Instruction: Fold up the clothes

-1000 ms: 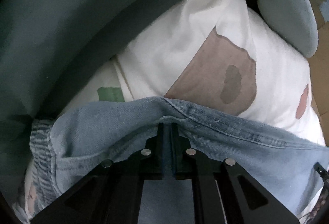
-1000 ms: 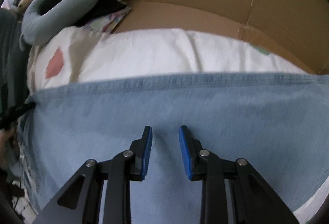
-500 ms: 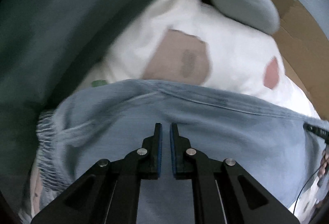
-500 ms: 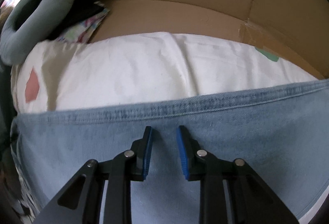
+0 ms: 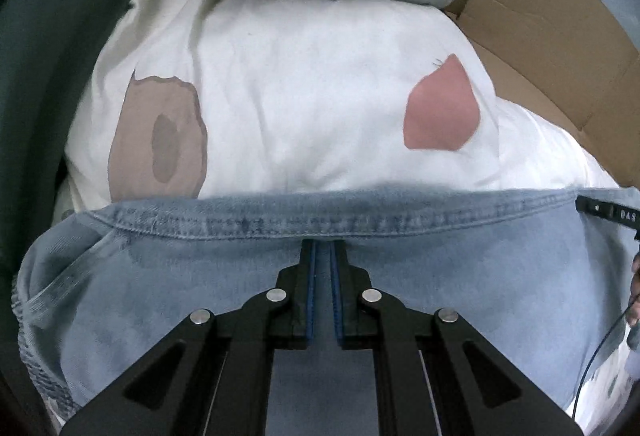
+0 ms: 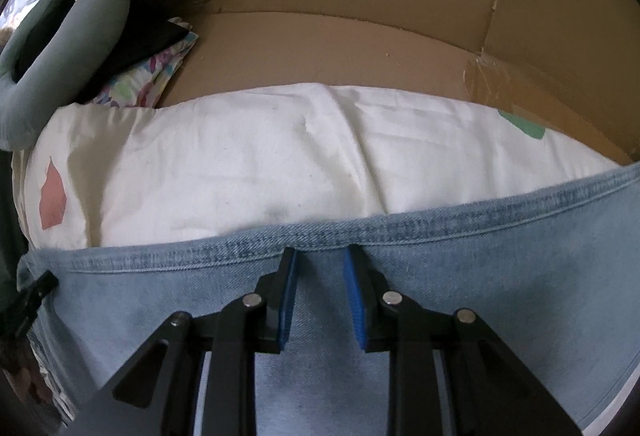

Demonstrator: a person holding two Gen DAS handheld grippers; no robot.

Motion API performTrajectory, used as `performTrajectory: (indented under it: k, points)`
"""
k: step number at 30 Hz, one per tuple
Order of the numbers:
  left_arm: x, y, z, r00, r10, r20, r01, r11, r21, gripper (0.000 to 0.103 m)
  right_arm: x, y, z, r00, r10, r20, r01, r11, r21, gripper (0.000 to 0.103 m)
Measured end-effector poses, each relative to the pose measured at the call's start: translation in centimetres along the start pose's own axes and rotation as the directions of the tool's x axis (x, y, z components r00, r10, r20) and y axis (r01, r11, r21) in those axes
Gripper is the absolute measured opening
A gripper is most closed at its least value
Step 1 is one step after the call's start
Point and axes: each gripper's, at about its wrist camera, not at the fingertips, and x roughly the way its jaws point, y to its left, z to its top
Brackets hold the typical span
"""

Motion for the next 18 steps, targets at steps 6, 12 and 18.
performTrajectory:
  k: [6,12,18]
  points:
    - [1.5,-1.8,5.2,1.000,0.008,0.029,-0.003,0.986,-0.166,0.008,-0.2,0.3,-0.3,1.000,-0.019,0.016,0.020,1.000,-0.007,0.022]
    - [1.0,-1.7,6.3,1.000,0.013,0.006,-0.011,0.965,-0.261,0.007,-0.7,0.9,-0.2,0.999,-0.040,-0.007,0.040,0.999,-0.034,0.021]
    - [-1.7,-0.4,6.1,0.999,-0.052,0.010,0.053,0.972,-0.229,0.007,-2.7,1.8,-2.0,1.000,-0.004,-0.005,0.003,0.989,-0.147,0.021]
